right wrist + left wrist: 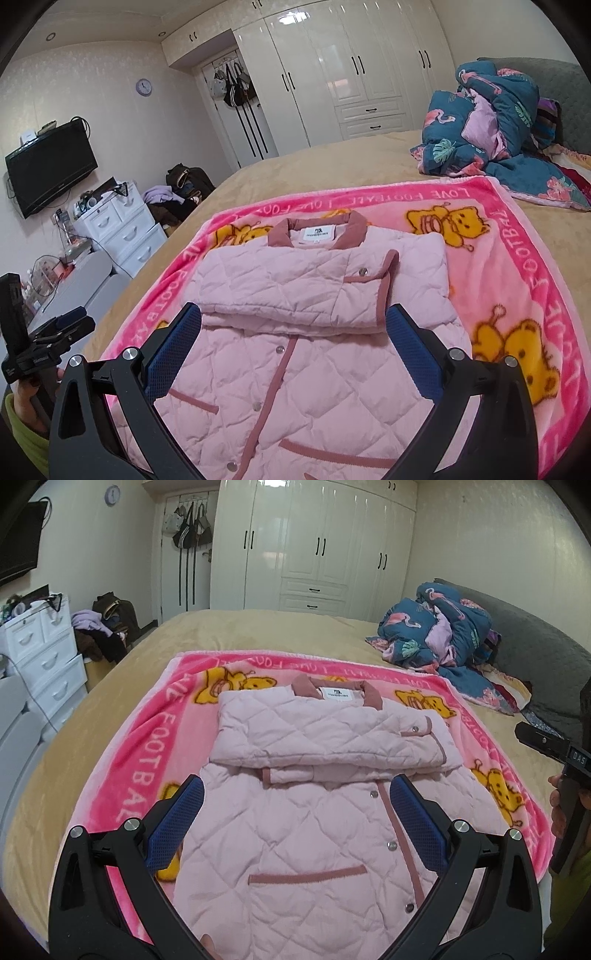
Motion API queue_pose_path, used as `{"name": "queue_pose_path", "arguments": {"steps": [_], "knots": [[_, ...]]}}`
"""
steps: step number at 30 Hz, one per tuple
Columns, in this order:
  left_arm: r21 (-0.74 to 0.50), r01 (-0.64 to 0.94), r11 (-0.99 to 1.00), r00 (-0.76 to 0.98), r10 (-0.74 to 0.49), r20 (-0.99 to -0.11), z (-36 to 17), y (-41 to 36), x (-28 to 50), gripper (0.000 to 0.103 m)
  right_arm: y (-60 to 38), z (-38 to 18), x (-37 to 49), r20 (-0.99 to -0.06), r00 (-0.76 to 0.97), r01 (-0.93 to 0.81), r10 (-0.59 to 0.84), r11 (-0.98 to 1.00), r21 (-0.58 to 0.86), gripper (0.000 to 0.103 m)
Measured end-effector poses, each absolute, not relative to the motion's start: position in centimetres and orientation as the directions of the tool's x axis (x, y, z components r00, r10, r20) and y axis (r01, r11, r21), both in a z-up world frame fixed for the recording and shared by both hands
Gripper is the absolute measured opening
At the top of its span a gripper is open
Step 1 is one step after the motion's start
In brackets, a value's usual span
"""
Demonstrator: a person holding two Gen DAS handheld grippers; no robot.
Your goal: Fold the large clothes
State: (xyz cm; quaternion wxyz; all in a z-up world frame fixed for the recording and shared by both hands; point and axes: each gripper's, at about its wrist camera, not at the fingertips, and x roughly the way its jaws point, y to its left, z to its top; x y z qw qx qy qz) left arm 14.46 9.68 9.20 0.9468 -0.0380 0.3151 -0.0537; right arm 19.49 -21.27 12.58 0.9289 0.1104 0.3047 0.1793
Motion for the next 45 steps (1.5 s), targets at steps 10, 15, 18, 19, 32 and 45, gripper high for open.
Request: {"name": "queue_pose_path", "arguments": {"steps": [10, 15, 18, 19, 32, 45], "knots": [[-0.085, 0.069, 0.994, 0.763, -0.108, -0.638, 7.1, 9.4, 12.7, 0.095, -20.9, 10.3, 18.0, -0.580, 0.705, -0.283, 0.407, 0.912, 0.296, 0.099], [-0.075, 0.056, 0.996, 0.746, -0.092, -0.659, 6.0, 9.3, 11.9, 0.095, -20.9, 9.1, 17.4, -0.605, 0.682, -0.287, 0.410, 0.912, 0.294, 0.099], [-0.064, 0.050, 0.997, 0.734, -0.080, -0.674, 5.3, 9.2, 11.4, 0.095, -20.9, 8.5, 16.9, -0.618, 0.671, -0.288, 0.409, 0.912, 0.290, 0.099], [-0.061, 0.045, 0.997, 0.731, -0.075, -0.678, 5.2, 9.2, 11.3, 0.095, -21.0, 8.3, 16.7, -0.623, 0.668, -0.288, 0.408, 0.913, 0.289, 0.099], [-0.053, -0.012, 0.999, 0.682, -0.030, -0.731, 2.8, 10.3, 10.0, 0.095, -21.9, 7.1, 15.2, -0.643, 0.645, -0.289, 0.412, 0.911, 0.294, 0.099], [-0.101, -0.066, 0.993, 0.653, -0.033, -0.756, 1.9, 12.2, 9.3, 0.095, -23.8, 6.6, 14.1, -0.656, 0.641, -0.264, 0.398, 0.917, 0.298, 0.099]]}}
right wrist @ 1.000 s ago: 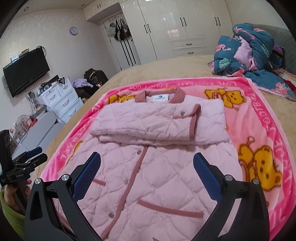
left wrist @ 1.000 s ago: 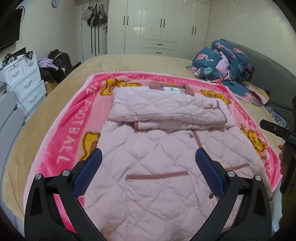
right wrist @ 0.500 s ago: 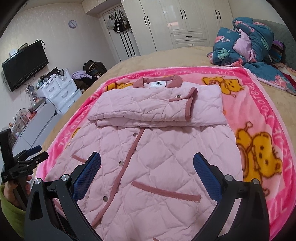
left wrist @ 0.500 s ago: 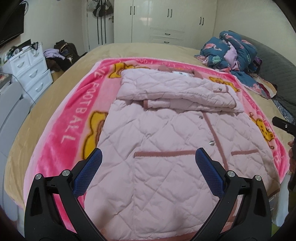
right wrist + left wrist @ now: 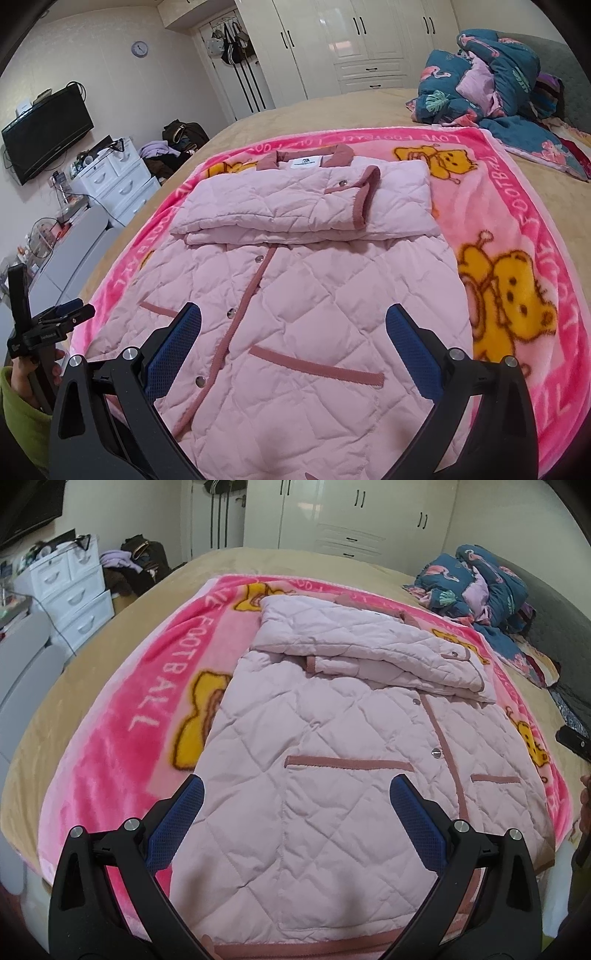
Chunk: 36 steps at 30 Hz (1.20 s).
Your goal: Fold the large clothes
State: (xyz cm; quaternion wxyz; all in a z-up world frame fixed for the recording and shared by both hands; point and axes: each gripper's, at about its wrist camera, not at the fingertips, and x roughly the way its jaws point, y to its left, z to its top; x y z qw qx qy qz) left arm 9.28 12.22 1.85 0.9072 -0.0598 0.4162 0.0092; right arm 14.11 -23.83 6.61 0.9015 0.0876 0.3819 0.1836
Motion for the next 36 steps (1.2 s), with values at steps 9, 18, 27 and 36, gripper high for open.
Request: {"name": "queue_pose_path", "arguments": {"steps": [9, 18, 27, 36], "knots": [[-0.083, -0.107, 0.991, 0.595, -0.003, -0.804, 0.7, 13.8, 9.5, 0.095, -25.1, 6.2, 13.6, -0.666, 0.639, -0.244, 0.385, 0.923, 0.299, 0.099], [-0.096, -0.132, 0.987, 0.534, -0.011, -0.845, -0.3, 15.8, 9.6, 0.095, -26.1, 5.7, 13.0, -0.685, 0.628, -0.244, 0.370, 0.929, 0.278, 0.099], [-0.141, -0.151, 0.979, 0.416, -0.066, -0.907, -2.5, 17.4, 10.3, 0.095, -27.3, 4.7, 11.9, -0.707, 0.611, -0.230, 0.356, 0.934, 0.272, 0.099], [-0.101, -0.153, 0.983, 0.269, -0.057, -0.962, -5.6, 16.9, 11.5, 0.095, -28.2, 2.0, 10.6, -0.768, 0.549, -0.203, 0.330, 0.944, 0.261, 0.099]]}}
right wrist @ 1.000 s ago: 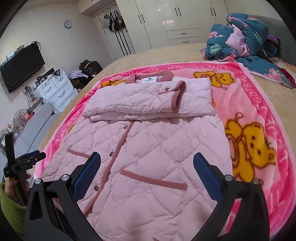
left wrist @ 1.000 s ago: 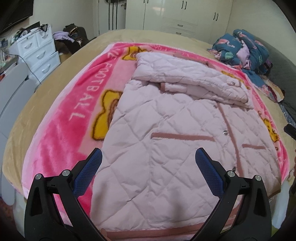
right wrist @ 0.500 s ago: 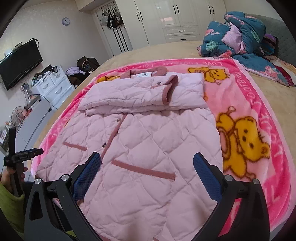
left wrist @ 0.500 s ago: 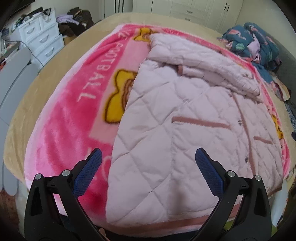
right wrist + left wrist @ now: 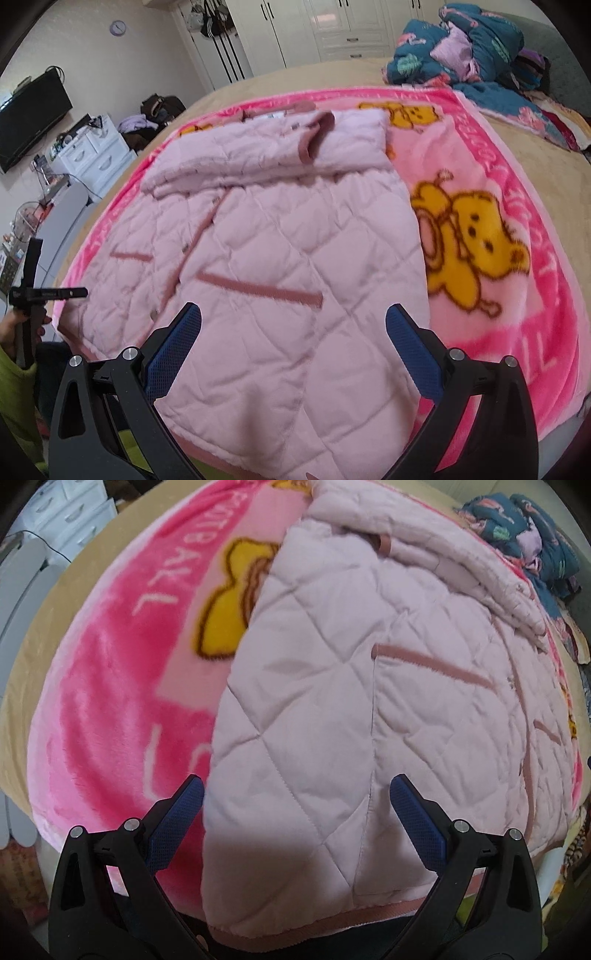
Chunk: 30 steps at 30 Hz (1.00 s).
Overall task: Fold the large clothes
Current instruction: 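Close both grippers on the jacket hem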
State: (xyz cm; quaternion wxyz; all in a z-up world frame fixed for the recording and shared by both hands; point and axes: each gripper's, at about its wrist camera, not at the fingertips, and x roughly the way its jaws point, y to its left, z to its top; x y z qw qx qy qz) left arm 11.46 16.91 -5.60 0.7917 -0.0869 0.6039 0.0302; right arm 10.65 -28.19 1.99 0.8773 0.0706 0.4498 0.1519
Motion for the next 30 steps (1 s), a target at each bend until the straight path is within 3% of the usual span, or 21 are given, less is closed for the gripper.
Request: {"name": "queue_pose_path", "arguments": {"steps": [10, 17, 30], "knots": [[-0.160, -0.205, 0.965, 0.194, -0.120, -0.974, -8.4, 17.9, 11.8, 0.095, -30.3, -0.3, 9.2, -0.821, 0.489, -0.158, 0.295, 0.955, 0.250, 0.099], [-0.134, -0.202, 0.970, 0.223, -0.088, -0.971, -8.9, 17.0, 11.3, 0.093, -32.1, -2.3, 8.3, -0.867, 0.422, -0.117, 0.265, 0.964, 0.237, 0.099], [-0.237, -0.134, 0.962, 0.296, -0.189, -0.936, -7.1, 15.7, 10.6, 0.047, -32.0, -6.1, 5.8, -0.860, 0.341, -0.081, 0.380, 0.923, 0.376, 0.097]]}}
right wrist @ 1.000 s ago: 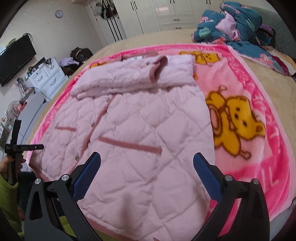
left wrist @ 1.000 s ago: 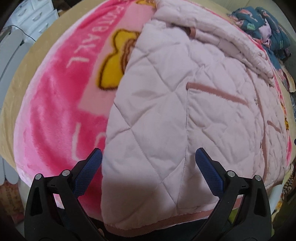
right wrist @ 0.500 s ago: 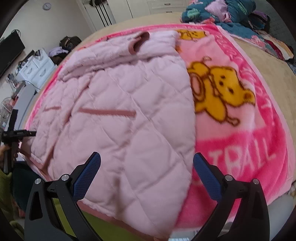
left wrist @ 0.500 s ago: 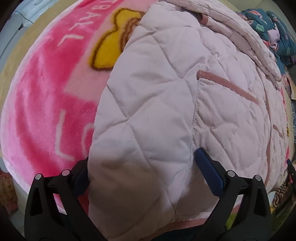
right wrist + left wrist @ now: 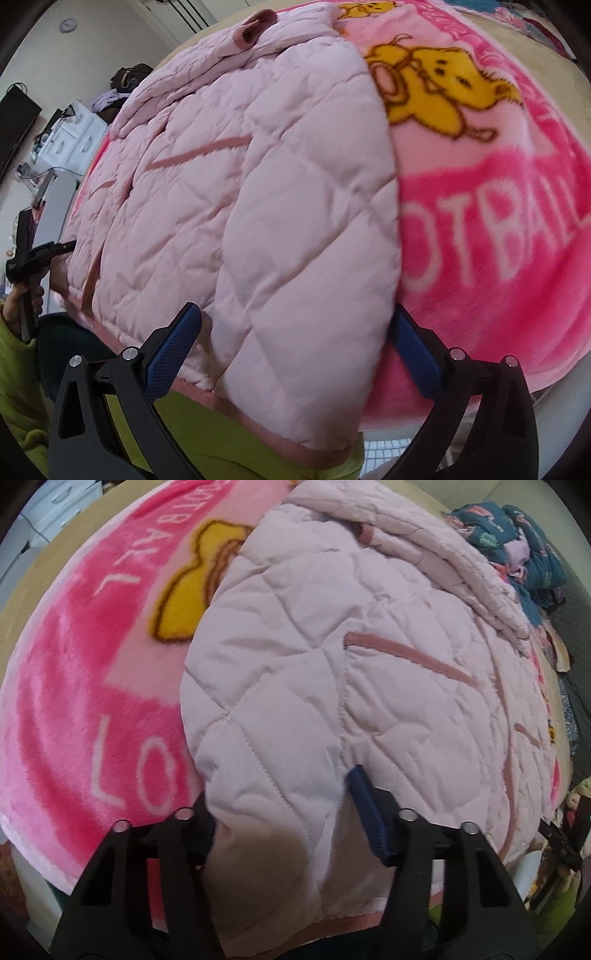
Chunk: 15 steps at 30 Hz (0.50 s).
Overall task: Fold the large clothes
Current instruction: 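Close both grippers on the jacket hem, then lift the hem with both grippers and fold it up toward the collar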
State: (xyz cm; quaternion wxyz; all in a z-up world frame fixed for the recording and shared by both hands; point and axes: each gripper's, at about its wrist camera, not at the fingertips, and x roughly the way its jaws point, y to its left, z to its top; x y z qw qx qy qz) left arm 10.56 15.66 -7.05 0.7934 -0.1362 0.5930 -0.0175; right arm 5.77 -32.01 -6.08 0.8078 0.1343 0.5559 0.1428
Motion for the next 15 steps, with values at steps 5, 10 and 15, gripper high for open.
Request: {"name": "queue_pose_path", "arguments": {"steps": [5, 10, 15], "knots": [[-0.241, -0.099, 0.965, 0.323, -0.198, -0.925, -6.1, 15.6, 10.9, 0.030, -31.0, -5.0, 5.3, -0.844, 0.337, -0.156, 0.417, 0.909, 0.386, 0.055], [-0.248, -0.072, 0.966, 0.388, -0.202, -0.899, -4.9, 15.5, 10.8, 0.017, -30.8, -2.4, 5.8, -0.787, 0.393, -0.235, 0.475, 0.880, 0.414, 0.021], [-0.262, -0.040, 0.964, 0.475, -0.213, -0.854, -2.8, 15.1, 10.8, 0.012, -31.1, 1.4, 7.3, -0.686, 0.471, -0.289, 0.554, 0.832, 0.474, 0.018]]}}
